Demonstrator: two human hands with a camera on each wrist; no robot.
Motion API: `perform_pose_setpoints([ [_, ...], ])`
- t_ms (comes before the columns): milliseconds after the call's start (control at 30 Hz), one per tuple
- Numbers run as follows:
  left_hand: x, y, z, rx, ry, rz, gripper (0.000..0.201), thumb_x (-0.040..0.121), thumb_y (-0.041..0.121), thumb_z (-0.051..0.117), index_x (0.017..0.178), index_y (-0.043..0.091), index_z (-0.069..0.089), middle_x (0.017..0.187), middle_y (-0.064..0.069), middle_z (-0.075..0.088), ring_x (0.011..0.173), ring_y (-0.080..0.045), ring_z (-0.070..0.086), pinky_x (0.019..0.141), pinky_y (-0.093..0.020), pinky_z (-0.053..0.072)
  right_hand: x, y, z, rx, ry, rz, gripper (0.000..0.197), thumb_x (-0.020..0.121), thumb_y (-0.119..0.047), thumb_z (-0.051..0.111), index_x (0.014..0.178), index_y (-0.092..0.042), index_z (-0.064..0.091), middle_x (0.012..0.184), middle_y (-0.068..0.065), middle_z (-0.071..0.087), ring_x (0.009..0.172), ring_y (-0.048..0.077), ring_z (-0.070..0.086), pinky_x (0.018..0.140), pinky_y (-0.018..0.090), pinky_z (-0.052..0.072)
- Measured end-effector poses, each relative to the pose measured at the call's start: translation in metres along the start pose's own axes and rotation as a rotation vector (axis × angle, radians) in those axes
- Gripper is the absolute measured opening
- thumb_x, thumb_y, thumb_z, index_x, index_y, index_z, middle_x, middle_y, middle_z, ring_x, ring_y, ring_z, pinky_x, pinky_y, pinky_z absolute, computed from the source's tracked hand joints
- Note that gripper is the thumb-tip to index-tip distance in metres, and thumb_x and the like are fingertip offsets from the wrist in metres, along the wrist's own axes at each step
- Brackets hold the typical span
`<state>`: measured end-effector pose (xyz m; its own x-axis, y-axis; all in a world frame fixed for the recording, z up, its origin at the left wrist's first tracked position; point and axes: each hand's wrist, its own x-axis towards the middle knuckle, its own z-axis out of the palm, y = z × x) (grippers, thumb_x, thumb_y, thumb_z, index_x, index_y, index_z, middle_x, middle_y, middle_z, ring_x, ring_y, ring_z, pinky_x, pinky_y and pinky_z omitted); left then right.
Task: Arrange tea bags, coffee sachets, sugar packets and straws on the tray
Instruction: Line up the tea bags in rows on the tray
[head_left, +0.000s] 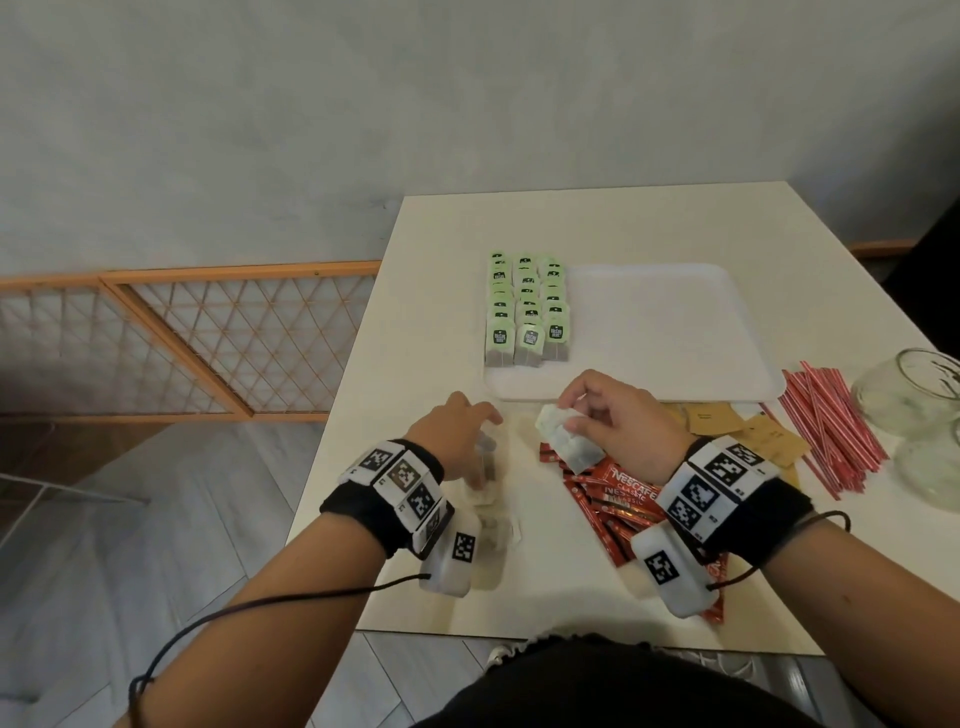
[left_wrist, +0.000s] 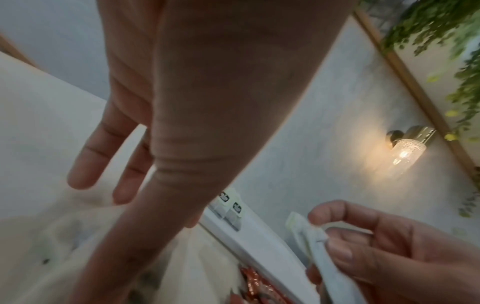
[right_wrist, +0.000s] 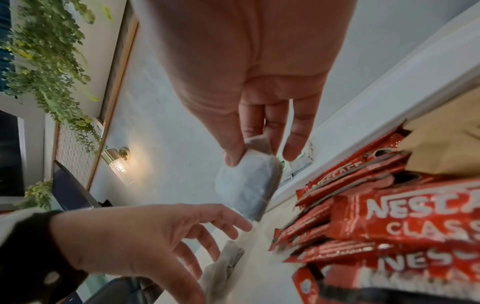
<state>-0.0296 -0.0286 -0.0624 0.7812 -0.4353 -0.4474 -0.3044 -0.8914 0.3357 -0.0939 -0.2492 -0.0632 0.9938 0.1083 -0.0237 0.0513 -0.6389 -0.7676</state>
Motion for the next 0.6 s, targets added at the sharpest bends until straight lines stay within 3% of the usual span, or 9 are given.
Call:
perform_pose_setpoints([
  [100, 0.006, -0.004, 0.002, -0.013, 0.020, -0.004, 0.063, 0.072, 0.014, 0.083, 0.127, 0.025, 0.054, 0.114, 0.001, 0.041, 0.096, -0.016, 0.052, 0.085, -0.026, 0.046, 0.000, -0.001, -0.001, 0.004, -0.010, 0.011, 0.025, 0.092, -0.018, 0.064, 0.114, -0.028, 0.058, 0.085, -0.006, 0.071, 0.080, 0.008, 0.063, 0.074, 0.016, 0.045],
  [200, 0.011, -0.004, 0.001, 0.021, 0.038, -0.015, 0.040, 0.077, 0.018, 0.079, 0.113, 0.020, 0.062, 0.115, -0.003, 0.054, 0.099, -0.019, 0.055, 0.080, -0.026, 0.045, 0.000, -0.003, -0.003, 0.016, -0.041, 0.044, 0.014, 0.089, -0.019, 0.068, 0.100, -0.028, 0.065, 0.084, -0.010, 0.073, 0.078, -0.004, 0.064, 0.068, 0.009, 0.044],
  [300, 0.012, -0.003, 0.000, -0.078, 0.076, -0.010, 0.024, 0.083, 0.018, 0.071, 0.104, 0.016, 0.060, 0.111, -0.004, 0.062, 0.087, -0.016, 0.056, 0.070, -0.024, 0.045, 0.000, -0.005, -0.004, 0.032, -0.051, 0.058, 0.009, 0.087, -0.020, 0.070, 0.090, -0.028, 0.067, 0.083, -0.009, 0.072, 0.072, -0.007, 0.063, 0.064, 0.006, 0.043],
  [367, 0.010, -0.001, -0.001, -0.258, 0.119, -0.003, 0.020, 0.085, 0.019, 0.069, 0.100, 0.014, 0.057, 0.102, -0.003, 0.062, 0.074, -0.014, 0.061, 0.059, -0.021, 0.049, -0.002, -0.007, -0.004, 0.080, -0.066, 0.048, 0.010, 0.087, -0.018, 0.070, 0.087, -0.027, 0.066, 0.084, -0.007, 0.071, 0.071, -0.007, 0.062, 0.067, 0.007, 0.045],
  [433, 0.006, 0.003, -0.005, -0.454, 0.150, 0.025, 0.025, 0.083, 0.017, 0.074, 0.100, 0.012, 0.056, 0.092, -0.001, 0.063, 0.067, -0.014, 0.064, 0.057, -0.022, 0.055, -0.001, -0.006, -0.001, 0.143, -0.093, 0.044, 0.008, 0.087, -0.018, 0.070, 0.087, -0.025, 0.067, 0.086, -0.004, 0.072, 0.079, 0.002, 0.066, 0.078, 0.018, 0.051],
  [533, 0.000, 0.013, -0.009, -0.595, 0.152, 0.096, 0.038, 0.076, 0.010, 0.081, 0.106, 0.010, 0.058, 0.090, 0.000, 0.064, 0.068, -0.014, 0.065, 0.063, -0.025, 0.059, 0.000, -0.005, 0.004, 0.185, -0.097, 0.048, 0.004, 0.088, -0.023, 0.069, 0.089, -0.025, 0.067, 0.091, 0.002, 0.073, 0.088, 0.028, 0.068, 0.087, 0.044, 0.054],
  [600, -0.001, 0.019, -0.010, -0.607, 0.146, 0.142, 0.039, 0.073, 0.007, 0.083, 0.106, 0.011, 0.061, 0.091, 0.000, 0.064, 0.071, -0.016, 0.065, 0.072, -0.033, 0.060, 0.002, -0.004, 0.008, 0.163, -0.072, 0.033, 0.005, 0.089, -0.023, 0.067, 0.088, -0.027, 0.064, 0.094, 0.007, 0.069, 0.089, 0.030, 0.065, 0.088, 0.049, 0.052],
])
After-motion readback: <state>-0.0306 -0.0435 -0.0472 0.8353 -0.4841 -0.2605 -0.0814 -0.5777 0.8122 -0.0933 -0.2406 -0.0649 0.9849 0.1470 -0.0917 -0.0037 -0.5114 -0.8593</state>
